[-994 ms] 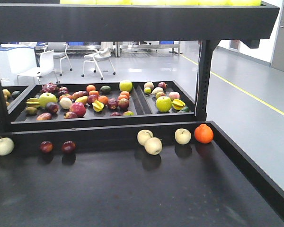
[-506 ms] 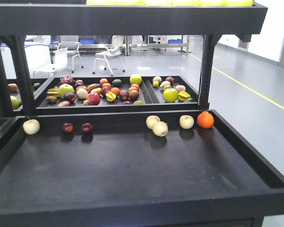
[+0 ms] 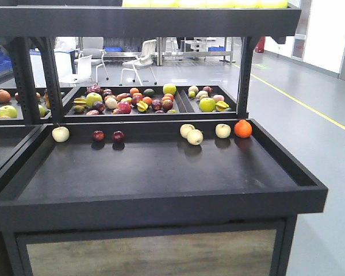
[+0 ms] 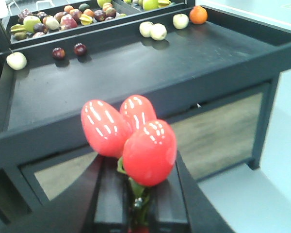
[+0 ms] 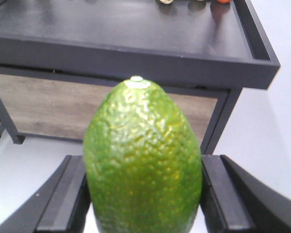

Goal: Pick snacks and fruit into basket
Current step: 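Back the base away from the fruit stand and turn toward the aisle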

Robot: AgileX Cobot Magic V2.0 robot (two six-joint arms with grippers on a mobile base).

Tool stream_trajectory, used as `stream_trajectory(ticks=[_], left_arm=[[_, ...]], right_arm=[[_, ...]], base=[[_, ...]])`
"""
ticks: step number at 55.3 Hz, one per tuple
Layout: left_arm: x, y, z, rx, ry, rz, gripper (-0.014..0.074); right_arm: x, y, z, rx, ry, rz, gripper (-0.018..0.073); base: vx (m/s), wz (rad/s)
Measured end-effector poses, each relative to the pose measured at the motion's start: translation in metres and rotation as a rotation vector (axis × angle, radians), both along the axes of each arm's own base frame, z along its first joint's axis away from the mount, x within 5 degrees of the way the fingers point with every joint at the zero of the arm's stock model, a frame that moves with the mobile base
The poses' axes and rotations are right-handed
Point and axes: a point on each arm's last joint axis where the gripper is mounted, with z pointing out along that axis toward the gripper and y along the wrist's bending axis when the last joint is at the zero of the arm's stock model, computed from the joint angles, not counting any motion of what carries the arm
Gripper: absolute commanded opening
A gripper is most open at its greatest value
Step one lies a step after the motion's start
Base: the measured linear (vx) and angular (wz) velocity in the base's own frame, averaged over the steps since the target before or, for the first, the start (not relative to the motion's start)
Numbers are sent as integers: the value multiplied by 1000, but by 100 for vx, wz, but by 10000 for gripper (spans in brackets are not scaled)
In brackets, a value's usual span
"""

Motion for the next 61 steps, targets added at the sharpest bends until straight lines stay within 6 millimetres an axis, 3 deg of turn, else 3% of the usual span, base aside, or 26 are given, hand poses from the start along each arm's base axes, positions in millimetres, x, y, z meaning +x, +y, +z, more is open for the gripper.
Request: stream_trajectory(ticks=[29, 61], left_arm=[[0, 0, 0, 0, 2, -2, 0], [-1, -1, -1, 1, 13, -12, 0]], right_arm=[[0, 0, 0, 0, 0, 0, -8], [-1, -1, 0, -2, -4, -1, -8]], base=[[-31, -26], [-11, -40]])
